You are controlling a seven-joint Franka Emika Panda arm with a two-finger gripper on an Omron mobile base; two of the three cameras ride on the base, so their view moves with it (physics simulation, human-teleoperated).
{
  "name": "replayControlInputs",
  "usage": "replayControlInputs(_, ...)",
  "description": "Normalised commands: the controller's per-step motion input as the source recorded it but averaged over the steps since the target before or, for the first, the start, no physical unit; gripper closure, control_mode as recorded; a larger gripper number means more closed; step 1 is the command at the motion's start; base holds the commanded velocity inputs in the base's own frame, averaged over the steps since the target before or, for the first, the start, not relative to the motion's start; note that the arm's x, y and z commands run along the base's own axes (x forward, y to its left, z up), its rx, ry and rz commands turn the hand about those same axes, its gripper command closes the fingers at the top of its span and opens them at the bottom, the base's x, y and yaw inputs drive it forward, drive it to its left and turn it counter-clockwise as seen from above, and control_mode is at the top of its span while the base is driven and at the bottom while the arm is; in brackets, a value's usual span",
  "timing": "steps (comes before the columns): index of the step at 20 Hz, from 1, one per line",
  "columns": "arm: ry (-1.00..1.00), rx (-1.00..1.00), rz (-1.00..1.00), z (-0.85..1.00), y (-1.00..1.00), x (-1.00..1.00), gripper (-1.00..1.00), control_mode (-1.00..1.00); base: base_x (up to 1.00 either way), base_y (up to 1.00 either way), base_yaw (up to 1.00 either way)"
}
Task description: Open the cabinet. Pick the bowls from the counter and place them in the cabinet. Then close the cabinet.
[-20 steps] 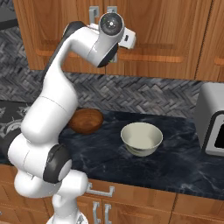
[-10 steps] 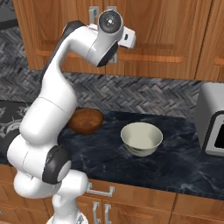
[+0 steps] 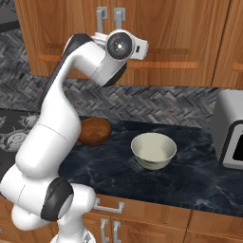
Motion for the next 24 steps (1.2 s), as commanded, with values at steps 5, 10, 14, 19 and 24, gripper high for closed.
replayControlInputs(5,-0.03,0.0,0.0,0.18,-0.37,-0.41,1.0,-1.0,0.0,0.0,0.0)
replayControlInputs(10,0.0,0.0,0.0,0.25,-0.44,-0.45,1.0,-1.0,0.0,0.0,0.0)
replayControlInputs(14,0.02,0.0,0.0,0.21,-0.46,-0.52,1.0,-1.0,0.0,0.0,0.0)
replayControlInputs(19,0.0,0.0,0.0,0.09,-0.45,-0.5,1.0,-1.0,0.0,0.0,0.0)
replayControlInputs(24,0.0,0.0,0.0,0.05,-0.46,-0.48,1.0,-1.0,0.0,0.0,0.0)
